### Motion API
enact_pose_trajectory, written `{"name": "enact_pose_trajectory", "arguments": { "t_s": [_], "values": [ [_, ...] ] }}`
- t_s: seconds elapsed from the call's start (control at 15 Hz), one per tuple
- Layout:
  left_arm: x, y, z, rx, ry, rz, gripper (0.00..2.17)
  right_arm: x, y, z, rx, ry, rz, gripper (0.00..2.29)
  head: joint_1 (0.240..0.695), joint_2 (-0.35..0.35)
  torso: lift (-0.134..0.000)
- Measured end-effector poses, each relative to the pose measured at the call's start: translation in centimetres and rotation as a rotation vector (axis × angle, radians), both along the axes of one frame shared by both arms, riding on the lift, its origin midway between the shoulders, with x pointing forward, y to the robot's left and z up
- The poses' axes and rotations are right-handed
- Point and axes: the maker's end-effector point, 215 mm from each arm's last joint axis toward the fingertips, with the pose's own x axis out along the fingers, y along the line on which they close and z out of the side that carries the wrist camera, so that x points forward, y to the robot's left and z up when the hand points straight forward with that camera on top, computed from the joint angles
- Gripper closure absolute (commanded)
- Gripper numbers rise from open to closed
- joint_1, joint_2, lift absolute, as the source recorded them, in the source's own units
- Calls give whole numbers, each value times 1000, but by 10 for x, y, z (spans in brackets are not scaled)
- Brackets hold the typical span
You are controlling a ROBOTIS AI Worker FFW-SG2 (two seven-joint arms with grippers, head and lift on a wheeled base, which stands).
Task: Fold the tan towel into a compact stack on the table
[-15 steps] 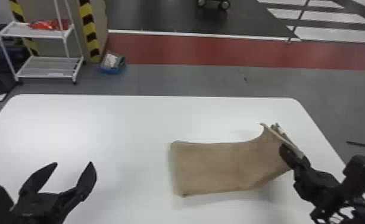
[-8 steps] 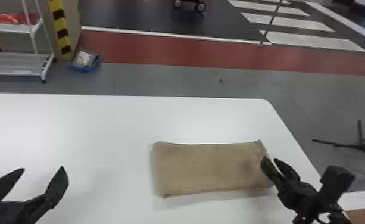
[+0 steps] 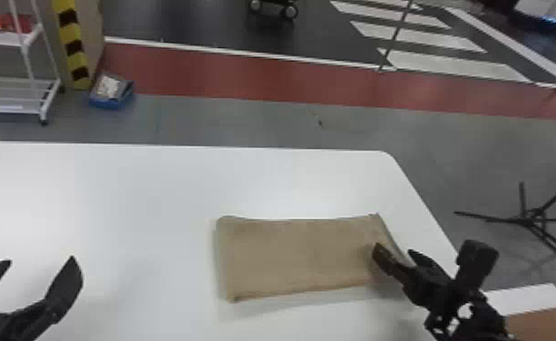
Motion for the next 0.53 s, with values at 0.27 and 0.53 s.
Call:
{"name": "enact_pose_trajectory", "arguments": {
  "t_s": [0.27,0.53],
  "values": [
    [3,-1,-2,-2,3,-2,63,8,5,-12,-4,24,33,907,695,-264,-114],
    [4,-1,-4,-3,8,-2,63,8,9,-10,0,27,45,1517,695,-259,-114]
  ]
}}
